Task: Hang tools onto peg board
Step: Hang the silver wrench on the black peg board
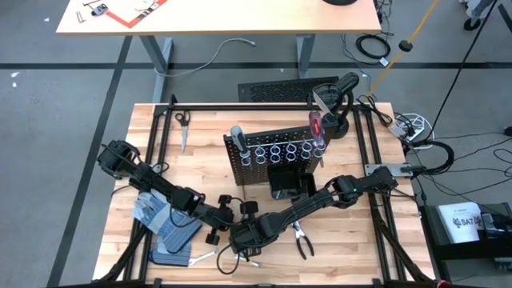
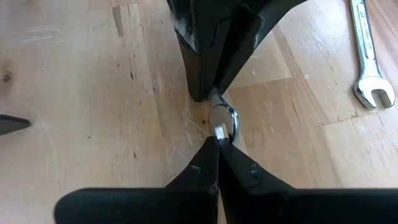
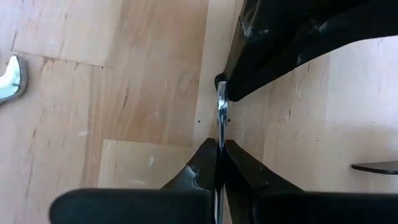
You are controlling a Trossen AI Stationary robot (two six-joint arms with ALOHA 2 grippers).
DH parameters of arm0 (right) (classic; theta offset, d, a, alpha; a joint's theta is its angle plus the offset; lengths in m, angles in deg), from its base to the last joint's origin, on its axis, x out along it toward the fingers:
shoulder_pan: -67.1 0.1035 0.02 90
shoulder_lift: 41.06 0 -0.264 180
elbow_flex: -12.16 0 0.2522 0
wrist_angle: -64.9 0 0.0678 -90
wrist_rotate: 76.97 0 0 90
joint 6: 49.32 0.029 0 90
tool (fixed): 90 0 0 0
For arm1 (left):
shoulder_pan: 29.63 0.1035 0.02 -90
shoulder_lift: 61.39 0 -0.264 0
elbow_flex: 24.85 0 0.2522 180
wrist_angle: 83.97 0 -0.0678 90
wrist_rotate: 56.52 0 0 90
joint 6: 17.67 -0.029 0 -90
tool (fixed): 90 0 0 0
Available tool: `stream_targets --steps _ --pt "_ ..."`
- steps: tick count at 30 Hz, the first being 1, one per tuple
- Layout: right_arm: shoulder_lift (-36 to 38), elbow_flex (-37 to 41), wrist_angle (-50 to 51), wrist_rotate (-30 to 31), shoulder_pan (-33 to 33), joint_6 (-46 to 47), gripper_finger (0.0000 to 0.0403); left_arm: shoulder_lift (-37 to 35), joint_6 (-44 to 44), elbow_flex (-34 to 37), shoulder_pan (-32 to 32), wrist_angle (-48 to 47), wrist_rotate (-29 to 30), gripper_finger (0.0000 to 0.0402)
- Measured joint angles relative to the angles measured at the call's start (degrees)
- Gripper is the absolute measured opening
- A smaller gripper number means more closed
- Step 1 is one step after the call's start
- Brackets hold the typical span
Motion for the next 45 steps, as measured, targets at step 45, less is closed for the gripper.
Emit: stream_targets --steps 45 --pt "19.4 -7.0 -3.5 50.5 13.4 2.8 0.0002 -30.5 -3.4 1.1 -9.0 -0.8 29.2 0.0092"
